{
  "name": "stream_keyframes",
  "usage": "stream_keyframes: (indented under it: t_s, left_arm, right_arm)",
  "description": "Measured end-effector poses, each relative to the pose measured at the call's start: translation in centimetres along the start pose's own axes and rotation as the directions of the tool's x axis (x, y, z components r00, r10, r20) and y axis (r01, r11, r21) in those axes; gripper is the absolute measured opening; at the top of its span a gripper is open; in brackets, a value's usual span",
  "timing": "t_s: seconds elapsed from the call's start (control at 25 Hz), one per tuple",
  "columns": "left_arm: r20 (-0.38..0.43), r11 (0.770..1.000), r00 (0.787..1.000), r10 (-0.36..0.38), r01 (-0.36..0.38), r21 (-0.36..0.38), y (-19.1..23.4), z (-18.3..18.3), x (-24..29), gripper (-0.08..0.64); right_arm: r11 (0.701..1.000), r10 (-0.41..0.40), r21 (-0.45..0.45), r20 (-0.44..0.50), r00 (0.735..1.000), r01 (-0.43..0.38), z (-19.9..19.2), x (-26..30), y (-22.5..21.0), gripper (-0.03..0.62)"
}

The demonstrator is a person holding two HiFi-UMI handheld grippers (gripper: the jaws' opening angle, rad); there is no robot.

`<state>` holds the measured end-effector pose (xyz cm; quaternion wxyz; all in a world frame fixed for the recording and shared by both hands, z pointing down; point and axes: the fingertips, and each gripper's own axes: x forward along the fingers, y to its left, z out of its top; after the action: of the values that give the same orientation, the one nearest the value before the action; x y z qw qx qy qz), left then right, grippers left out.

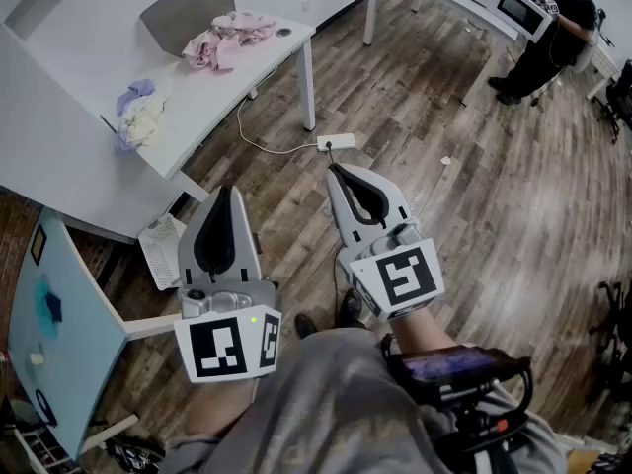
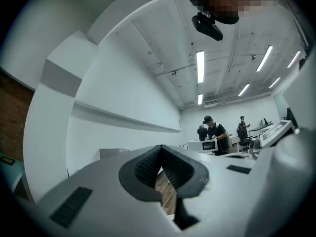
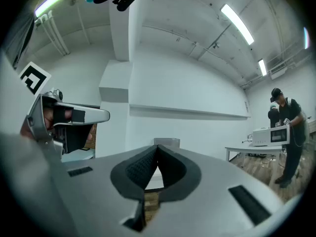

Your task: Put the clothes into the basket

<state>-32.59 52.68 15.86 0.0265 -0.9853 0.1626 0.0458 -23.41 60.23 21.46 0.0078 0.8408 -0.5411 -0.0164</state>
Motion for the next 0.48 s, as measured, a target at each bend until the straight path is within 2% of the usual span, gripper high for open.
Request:
stream_keyframes:
  t_s: [0.48]
  left_arm:
    - [-0.013, 1.000, 1.000, -0.009, 0.009, 0.025, -5.0, -0.6, 3.5, 0.009]
  right_arm:
    - [1.000, -0.008, 0.021, 0.009, 1.000, 0.008, -0.9, -1.1, -6.0, 0.006]
